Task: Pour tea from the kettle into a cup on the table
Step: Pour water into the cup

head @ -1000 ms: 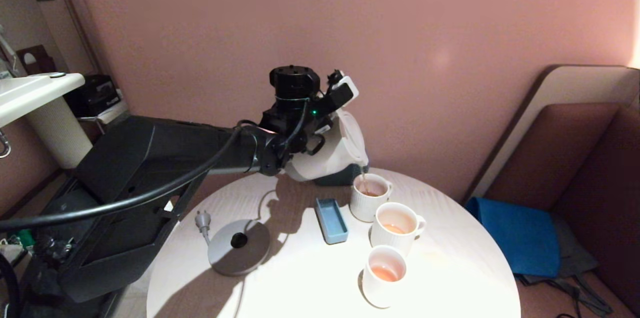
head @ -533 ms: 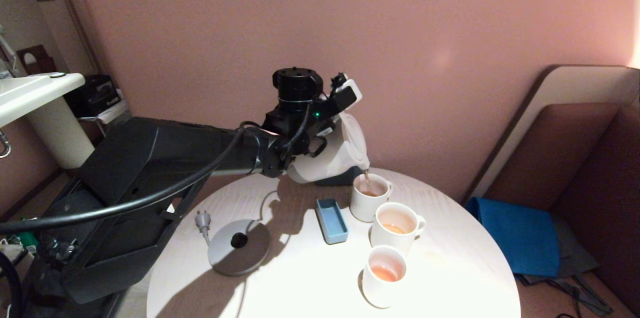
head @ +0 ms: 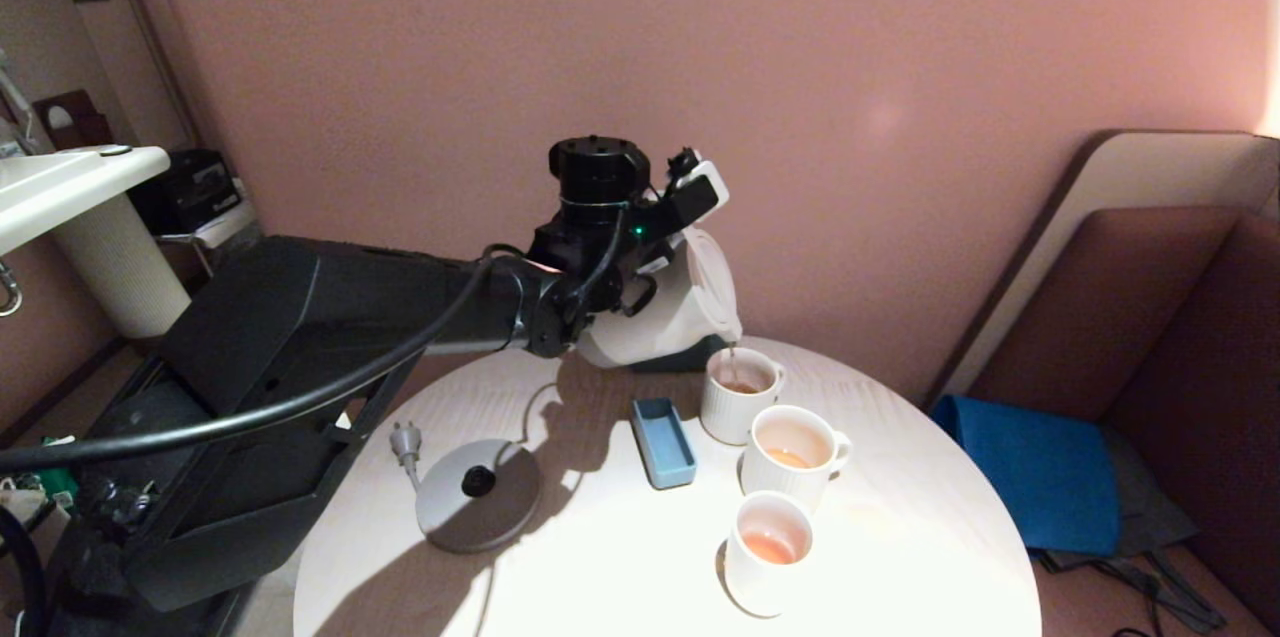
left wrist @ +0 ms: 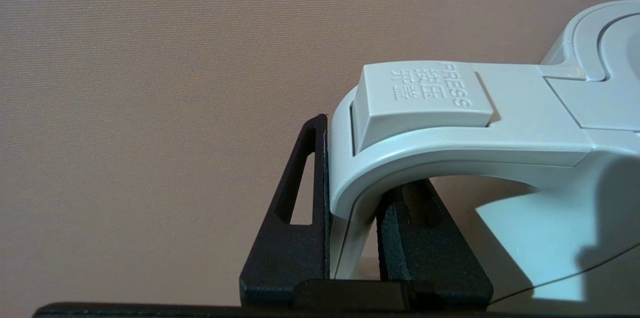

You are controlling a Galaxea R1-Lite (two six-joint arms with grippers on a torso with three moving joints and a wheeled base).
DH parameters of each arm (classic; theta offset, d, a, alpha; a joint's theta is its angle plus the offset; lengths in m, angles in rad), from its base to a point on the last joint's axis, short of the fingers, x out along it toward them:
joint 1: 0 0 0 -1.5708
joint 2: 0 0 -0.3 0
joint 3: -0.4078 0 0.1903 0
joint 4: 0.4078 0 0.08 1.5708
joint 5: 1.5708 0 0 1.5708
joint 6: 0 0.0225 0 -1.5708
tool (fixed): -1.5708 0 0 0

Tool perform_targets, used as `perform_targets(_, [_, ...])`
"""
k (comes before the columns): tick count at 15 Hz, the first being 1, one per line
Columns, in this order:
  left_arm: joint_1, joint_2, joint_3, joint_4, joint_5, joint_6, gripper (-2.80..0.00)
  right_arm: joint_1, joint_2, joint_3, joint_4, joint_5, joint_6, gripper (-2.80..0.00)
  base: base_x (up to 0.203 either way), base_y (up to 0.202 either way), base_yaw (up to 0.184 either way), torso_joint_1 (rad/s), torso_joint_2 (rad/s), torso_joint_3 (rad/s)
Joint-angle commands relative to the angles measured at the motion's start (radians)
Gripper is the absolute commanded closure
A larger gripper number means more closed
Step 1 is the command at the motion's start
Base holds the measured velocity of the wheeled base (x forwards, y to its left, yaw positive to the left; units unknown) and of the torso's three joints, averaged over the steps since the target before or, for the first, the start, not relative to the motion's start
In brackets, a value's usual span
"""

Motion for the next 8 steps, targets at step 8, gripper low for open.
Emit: perform_targets(8, [-0.002, -0.009, 0.000, -0.006, 0.013, -0.203, 0.00, 0.000, 0.001, 0.000, 0.000, 0.001, -0.001, 0.00, 0.000, 0.000, 0.000, 0.000, 0.00, 0.000])
